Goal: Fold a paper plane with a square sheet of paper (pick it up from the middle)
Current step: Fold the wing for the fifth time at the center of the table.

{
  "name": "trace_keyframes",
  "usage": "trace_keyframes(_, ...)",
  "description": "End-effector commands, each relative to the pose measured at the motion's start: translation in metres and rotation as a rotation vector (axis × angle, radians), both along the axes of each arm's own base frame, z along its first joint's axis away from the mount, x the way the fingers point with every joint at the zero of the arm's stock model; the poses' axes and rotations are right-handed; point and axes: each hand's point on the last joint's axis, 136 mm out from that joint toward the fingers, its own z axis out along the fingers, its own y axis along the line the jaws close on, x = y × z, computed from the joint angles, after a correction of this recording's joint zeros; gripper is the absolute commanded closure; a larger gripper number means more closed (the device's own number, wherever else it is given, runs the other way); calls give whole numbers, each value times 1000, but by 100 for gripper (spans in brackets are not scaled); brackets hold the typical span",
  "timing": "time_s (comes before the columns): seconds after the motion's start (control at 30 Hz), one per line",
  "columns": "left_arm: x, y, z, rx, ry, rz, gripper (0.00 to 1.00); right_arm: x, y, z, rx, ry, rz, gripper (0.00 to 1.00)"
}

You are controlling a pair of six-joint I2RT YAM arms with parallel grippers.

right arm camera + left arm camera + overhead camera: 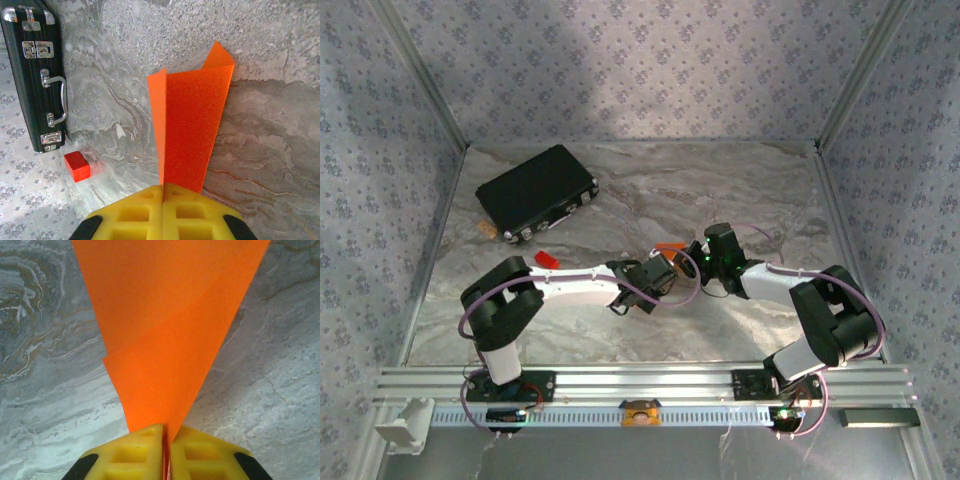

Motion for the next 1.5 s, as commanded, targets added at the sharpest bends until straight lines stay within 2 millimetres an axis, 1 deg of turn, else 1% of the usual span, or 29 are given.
trace_keyframes(0.0,-3,-4,4,-24,3,0,95,0,-2,4,-6,3,-4,88)
trace_keyframes(0.07,-4,-4,3,-25,6,2,96,0,-5,6,-21,-2,-5,83)
trace_keyframes(0.17,-4,-5,2,-35,14,5,98,0,-15,13,-48,-24,-10,69)
trace_keyframes(0.3,-5,-7,0,-69,50,8,100,-4,-35,23,-116,-54,-31,57)
trace_keyframes(0.4,-7,-12,1,-134,97,3,100,-6,-52,31,-161,-76,-59,53)
trace_keyframes(0.5,-8,-17,2,-234,170,9,100,-10,-63,34,-169,-89,-86,51)
trace_keyframes(0.63,-6,-16,1,-305,232,26,100,-14,-69,32,-164,-88,-101,51)
trace_keyframes(0.77,-6,-16,-1,-352,281,37,100,-17,-69,29,-154,-83,-100,51)
trace_keyframes(0.9,-8,-21,-1,-412,342,36,100,-17,-67,28,-144,-87,-93,51)
trace_keyframes(1.03,-9,-26,-2,-474,406,33,100,-17,-60,28,-126,-102,-62,53)
trace_keyframes(1.13,-10,-30,-2,-524,458,24,100,-16,-53,25,-123,-114,-29,58)
trace_keyframes(1.23,-10,-31,-6,-554,497,30,100,-15,-44,25,-128,-152,18,65)
trace_keyframes(1.47,-10,-30,-14,-580,546,50,100,-14,-29,25,-185,-243,75,71)
